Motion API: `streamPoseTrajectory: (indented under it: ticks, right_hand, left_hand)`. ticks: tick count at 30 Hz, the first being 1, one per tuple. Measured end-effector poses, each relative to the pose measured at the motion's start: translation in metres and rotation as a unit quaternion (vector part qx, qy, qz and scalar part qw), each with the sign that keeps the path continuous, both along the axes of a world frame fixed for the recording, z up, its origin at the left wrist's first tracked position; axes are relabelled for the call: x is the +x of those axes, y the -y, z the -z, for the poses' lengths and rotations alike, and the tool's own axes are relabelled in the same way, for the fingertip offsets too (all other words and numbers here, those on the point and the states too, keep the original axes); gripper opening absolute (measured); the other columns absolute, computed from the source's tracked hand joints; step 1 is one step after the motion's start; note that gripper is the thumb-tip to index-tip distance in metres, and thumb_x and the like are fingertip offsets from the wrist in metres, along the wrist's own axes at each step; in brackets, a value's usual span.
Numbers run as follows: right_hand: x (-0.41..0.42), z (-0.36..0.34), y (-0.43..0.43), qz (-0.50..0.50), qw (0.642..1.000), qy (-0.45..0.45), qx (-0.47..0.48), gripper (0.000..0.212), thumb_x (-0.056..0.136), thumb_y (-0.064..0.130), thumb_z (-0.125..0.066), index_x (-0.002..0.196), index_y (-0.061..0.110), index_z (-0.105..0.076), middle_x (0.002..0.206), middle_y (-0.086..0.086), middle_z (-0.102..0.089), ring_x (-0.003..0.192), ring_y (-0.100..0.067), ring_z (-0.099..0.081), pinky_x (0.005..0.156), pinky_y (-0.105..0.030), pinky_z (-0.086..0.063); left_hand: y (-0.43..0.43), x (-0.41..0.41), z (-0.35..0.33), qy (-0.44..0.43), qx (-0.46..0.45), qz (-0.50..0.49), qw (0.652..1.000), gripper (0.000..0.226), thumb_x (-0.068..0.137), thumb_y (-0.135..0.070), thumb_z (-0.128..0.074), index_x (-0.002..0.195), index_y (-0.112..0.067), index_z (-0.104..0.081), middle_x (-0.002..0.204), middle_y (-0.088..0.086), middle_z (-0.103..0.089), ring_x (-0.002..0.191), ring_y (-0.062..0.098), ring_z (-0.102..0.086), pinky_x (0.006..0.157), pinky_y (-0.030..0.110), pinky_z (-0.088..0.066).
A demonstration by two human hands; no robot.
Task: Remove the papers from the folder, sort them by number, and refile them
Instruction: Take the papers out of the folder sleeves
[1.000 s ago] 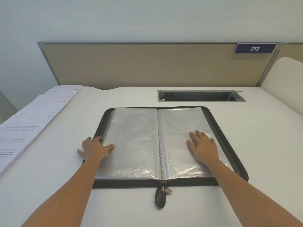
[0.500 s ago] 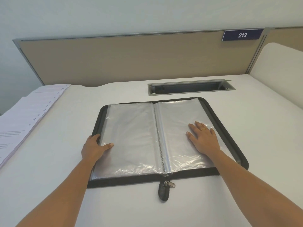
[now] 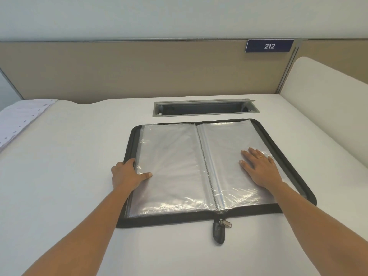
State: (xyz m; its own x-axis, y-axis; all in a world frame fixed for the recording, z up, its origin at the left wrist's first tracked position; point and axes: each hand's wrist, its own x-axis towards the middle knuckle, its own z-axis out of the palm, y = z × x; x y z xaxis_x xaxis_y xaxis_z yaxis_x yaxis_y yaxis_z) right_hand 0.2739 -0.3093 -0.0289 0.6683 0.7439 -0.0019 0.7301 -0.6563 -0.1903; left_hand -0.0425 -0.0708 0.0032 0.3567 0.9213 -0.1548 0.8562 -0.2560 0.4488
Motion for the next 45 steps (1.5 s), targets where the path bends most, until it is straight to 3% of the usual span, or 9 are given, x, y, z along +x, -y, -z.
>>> streamPoseTrajectory:
  ticks: [4, 9, 13, 18, 24, 45]
  right_hand:
    - [0.041, 0.000, 0.029, 0.001, 1.000, -0.009, -0.001, 0.052, 0.097, 0.051, -0.032, 0.146, 0.035, -0.027, 0.156, 0.006, -0.019, 0.145, -0.014, -0.014, 0.117, -0.044, -0.008]
    - [0.089, -0.006, 0.061, 0.007, 0.999, -0.023, -0.030, 0.052, 0.097, 0.050, -0.031, 0.147, 0.036, -0.024, 0.157, 0.007, -0.016, 0.145, -0.015, -0.012, 0.116, -0.047, -0.008]
    - [0.112, -0.013, 0.069, 0.065, 0.996, -0.016, -0.059, 0.048, 0.100, 0.043, -0.028, 0.146, 0.033, -0.026, 0.157, 0.004, -0.017, 0.144, -0.022, -0.014, 0.113, -0.054, -0.011]
    - [0.108, -0.016, 0.057, 0.115, 0.993, -0.016, 0.008, 0.044, 0.099, 0.038, -0.032, 0.139, 0.023, -0.040, 0.153, -0.002, -0.027, 0.141, -0.026, -0.023, 0.111, -0.056, -0.017]
    - [0.110, -0.004, 0.071, 0.110, 0.994, -0.016, 0.020, 0.056, 0.096, 0.055, -0.028, 0.144, 0.028, -0.031, 0.155, -0.001, -0.023, 0.144, -0.025, -0.016, 0.112, -0.057, -0.012]
    - [0.126, -0.003, 0.084, 0.133, 0.991, -0.015, 0.029, 0.055, 0.096, 0.054, -0.029, 0.144, 0.029, -0.031, 0.155, 0.001, -0.024, 0.144, -0.023, -0.017, 0.114, -0.055, -0.010]
  left_hand:
    - [0.033, 0.039, -0.006, -0.020, -0.003, 0.022, 1.000, 0.074, 0.078, -0.052, -0.068, 0.136, -0.017, -0.039, 0.129, 0.018, -0.041, 0.126, 0.033, -0.031, 0.097, 0.037, -0.037]
    - [0.069, 0.087, -0.005, -0.062, 0.005, 0.049, 0.997, 0.080, 0.081, -0.058, -0.061, 0.142, -0.017, -0.029, 0.132, 0.020, -0.039, 0.127, 0.033, -0.030, 0.096, 0.037, -0.039]
    - [0.095, 0.117, -0.004, -0.070, 0.014, 0.062, 0.996, 0.083, 0.082, -0.061, -0.057, 0.145, -0.018, -0.024, 0.134, 0.019, -0.037, 0.128, 0.032, -0.030, 0.096, 0.035, -0.038]
    - [0.115, 0.141, -0.006, -0.072, 0.018, 0.070, 0.995, 0.081, 0.084, -0.060, -0.055, 0.145, -0.016, -0.023, 0.134, 0.019, -0.036, 0.128, 0.032, -0.029, 0.096, 0.035, -0.038]
    - [0.134, 0.167, -0.005, -0.054, 0.020, 0.115, 0.992, 0.075, 0.087, -0.054, -0.055, 0.143, -0.016, -0.025, 0.134, 0.018, -0.038, 0.127, 0.031, -0.029, 0.095, 0.034, -0.039]
    - [0.128, 0.179, 0.002, -0.015, 0.021, 0.133, 0.991, 0.071, 0.089, -0.050, -0.053, 0.144, -0.015, -0.026, 0.141, 0.017, -0.031, 0.133, 0.031, -0.024, 0.101, 0.037, -0.036]
